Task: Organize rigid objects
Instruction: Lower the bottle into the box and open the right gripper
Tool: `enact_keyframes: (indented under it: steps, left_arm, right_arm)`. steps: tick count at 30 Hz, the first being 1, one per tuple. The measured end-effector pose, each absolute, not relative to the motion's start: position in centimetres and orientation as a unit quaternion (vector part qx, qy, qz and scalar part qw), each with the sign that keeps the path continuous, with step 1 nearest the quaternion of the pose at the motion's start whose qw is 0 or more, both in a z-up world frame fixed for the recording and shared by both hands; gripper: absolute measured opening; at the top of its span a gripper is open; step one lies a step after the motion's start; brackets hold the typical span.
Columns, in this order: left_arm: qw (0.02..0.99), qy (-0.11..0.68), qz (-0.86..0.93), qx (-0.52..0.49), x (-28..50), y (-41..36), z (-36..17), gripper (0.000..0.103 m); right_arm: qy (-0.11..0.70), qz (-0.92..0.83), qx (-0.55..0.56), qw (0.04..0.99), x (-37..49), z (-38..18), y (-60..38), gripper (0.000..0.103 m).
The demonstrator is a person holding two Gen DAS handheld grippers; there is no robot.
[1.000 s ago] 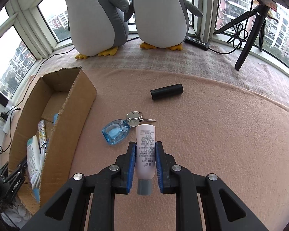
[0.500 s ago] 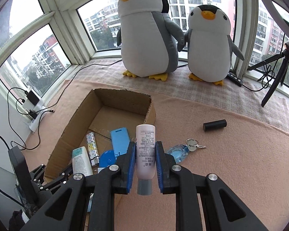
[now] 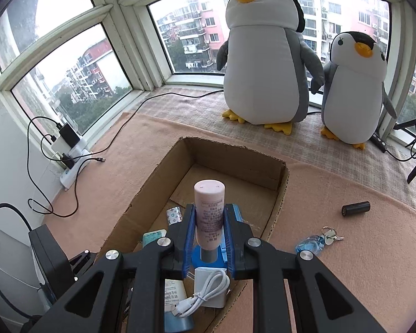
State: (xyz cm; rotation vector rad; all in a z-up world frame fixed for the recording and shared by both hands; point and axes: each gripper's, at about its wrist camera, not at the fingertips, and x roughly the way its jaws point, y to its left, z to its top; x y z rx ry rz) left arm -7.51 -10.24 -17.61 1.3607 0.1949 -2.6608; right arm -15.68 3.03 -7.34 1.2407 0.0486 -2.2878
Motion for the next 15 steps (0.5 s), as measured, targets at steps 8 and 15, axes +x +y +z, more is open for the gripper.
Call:
enact_keyframes:
  steps: [8, 15]
  left_arm:
    - [0.074, 0.065, -0.886, 0.453, -7.5, -10.2, -17.6, 0.036]
    - [0.073, 0.065, -0.886, 0.453, -7.5, -10.2, -17.6, 0.036]
  right_arm:
    - [0.023, -0.837, 0.471, 0.278, -16.3, -8.8, 1.1, 0.018]
    - [0.028, -0.832, 0.472, 0.291, -16.2, -9.2, 0.8, 0.018]
